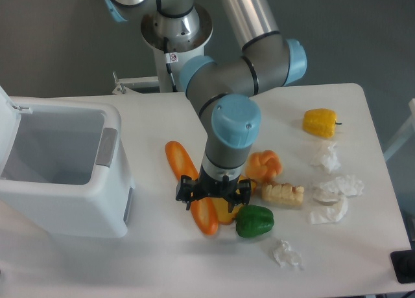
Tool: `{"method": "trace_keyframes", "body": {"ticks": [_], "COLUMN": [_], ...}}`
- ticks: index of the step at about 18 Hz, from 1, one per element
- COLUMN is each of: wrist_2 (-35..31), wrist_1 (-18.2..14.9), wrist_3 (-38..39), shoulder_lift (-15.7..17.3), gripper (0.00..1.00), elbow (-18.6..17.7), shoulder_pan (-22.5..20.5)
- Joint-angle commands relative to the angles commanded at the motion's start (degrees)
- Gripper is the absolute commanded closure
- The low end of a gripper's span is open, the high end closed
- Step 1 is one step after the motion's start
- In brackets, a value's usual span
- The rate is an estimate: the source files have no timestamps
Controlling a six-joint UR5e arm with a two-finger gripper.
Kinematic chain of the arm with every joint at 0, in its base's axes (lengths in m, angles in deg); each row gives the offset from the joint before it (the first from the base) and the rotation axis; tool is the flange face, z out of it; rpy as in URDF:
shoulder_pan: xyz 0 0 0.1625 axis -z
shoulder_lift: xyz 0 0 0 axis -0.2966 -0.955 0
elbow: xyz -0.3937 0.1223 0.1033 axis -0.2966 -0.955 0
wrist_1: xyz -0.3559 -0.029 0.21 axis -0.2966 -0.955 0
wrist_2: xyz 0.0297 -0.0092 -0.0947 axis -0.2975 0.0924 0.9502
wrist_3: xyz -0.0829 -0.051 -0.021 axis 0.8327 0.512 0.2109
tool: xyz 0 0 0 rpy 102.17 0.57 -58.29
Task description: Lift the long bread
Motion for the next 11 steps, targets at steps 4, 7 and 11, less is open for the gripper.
{"method": "trace_keyframes", "body": {"ticks": [4,7,11], "wrist_2": [0.0,0.0,-0.2], "wrist_1": [0.2,0.6,1.2], "wrist_3": [0.3,0.3,0.5], "shoulder_lift": [-2.1,-3.6,-4.7], "gripper": [0.00,0.00,0.00], "elbow": [0.5,0.7,0.3], "shoulder_pan": [0.0,0.2,1.2]}}
